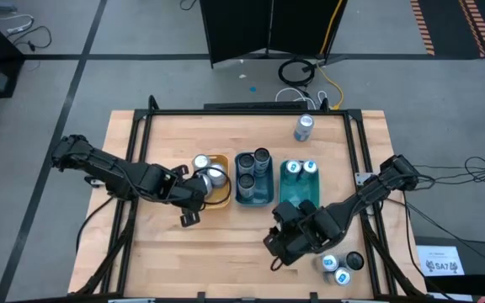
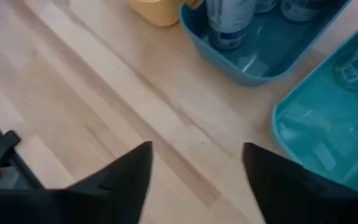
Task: Sort soda cans
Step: Put the blue-white soda can into the yellow bin
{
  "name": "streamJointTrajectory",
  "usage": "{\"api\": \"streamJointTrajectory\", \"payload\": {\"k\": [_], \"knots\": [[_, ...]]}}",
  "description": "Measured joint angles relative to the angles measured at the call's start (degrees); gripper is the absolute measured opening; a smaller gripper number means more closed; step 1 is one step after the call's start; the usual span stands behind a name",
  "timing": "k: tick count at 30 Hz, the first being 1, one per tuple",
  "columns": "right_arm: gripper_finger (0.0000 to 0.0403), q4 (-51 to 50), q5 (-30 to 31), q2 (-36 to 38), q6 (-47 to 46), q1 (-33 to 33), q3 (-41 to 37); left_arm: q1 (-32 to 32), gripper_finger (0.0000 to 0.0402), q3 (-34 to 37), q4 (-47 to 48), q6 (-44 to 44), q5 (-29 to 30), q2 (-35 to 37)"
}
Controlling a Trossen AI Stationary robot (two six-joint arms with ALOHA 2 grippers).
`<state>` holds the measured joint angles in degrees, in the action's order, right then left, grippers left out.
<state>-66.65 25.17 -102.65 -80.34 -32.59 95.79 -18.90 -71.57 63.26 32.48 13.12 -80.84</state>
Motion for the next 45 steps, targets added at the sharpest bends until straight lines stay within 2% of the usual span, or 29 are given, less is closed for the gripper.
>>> {"api": "streamJointTrajectory", "payload": {"k": [7,9,15,24,29,33,39,45], "knots": [[0.0366,-1.63,-0.01,0.0,2.06,2.25,0.0,0.02,0.0153,0.0,-0.27,-0.07,-1.04,0.0],[0.0391,-1.7,0.0,-0.02,2.89,2.59,0.0,0.0,0.0153,0.0,-0.26,-0.29,-1.1,0.0],[0.0382,-0.54,0.0,-0.02,5.38,2.94,0.0,0.0,0.0153,0.0,-0.26,-0.21,-1.11,0.0],[0.0382,2.51,-0.41,-0.04,-1.58,3.24,0.0,0.0,0.0153,0.0,-0.23,0.6,-1.11,0.03],[0.0382,-7.11,0.64,0.08,-9.45,4.84,0.0,0.0,0.0153,0.0,-0.39,3.2,-1.09,2.81],[0.0381,-14.44,0.7,1.25,-11.87,6.75,0.0,0.26,0.0153,0.0,-1.54,4.79,-0.23,6.59],[0.0381,-22.89,1.13,4.51,-10.25,10.84,0.0,2.01,0.0153,-0.02,1.27,9.28,3.97,12.32],[0.0381,-23.31,5.76,11.11,-1.62,17.73,-0.03,4.62,0.0153,-0.08,5.9,13.4,6.55,15.17]]}}
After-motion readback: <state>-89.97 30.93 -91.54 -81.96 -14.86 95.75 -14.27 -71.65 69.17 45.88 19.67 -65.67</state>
